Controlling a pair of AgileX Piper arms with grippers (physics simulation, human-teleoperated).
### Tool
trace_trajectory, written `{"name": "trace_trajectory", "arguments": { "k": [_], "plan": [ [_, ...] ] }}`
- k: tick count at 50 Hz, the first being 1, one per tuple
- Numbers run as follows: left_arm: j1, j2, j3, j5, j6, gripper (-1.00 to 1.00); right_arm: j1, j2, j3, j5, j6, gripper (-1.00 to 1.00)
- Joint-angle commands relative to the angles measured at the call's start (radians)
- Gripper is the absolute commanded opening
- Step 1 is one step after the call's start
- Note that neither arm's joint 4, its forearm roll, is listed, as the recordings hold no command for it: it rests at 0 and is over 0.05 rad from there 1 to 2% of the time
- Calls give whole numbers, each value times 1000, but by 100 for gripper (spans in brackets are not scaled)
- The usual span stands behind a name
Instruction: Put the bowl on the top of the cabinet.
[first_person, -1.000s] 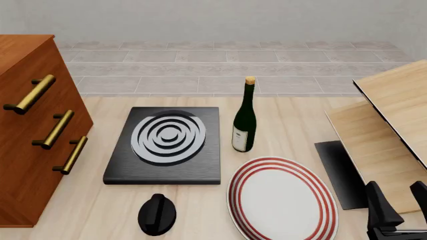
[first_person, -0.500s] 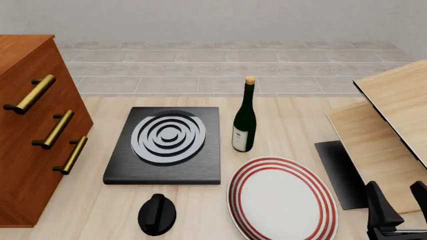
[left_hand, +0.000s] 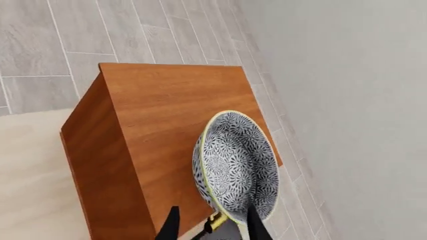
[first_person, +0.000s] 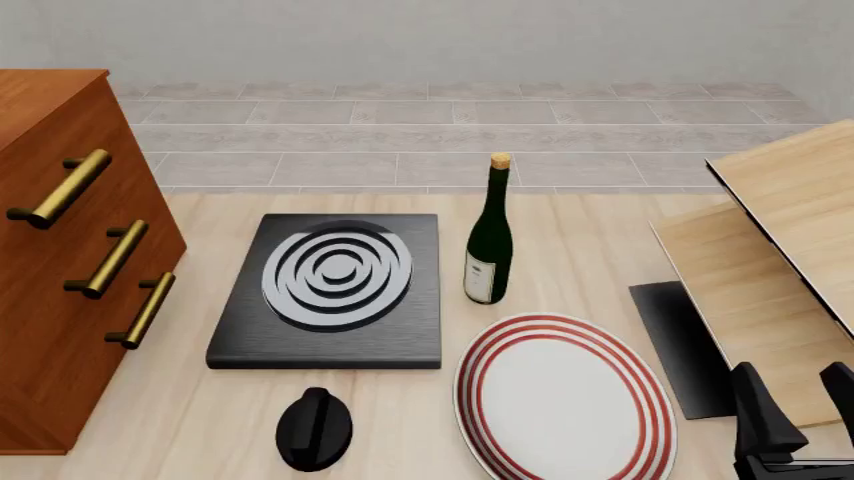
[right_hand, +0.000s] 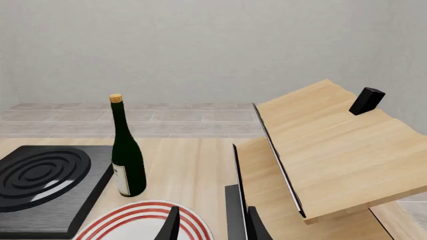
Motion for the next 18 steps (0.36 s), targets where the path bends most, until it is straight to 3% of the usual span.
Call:
{"name": "trace_trajectory", "arguments": {
  "k": [1,12,18],
  "plan": [
    [-3,-87,9,30,-9,100,0,0,0,0,0,100],
    [-41,-213,-9,74,-18,100,0,0,0,0,0,100],
    [-74,-256,-4,81,15,100,0,0,0,0,0,100]
  ]
}}
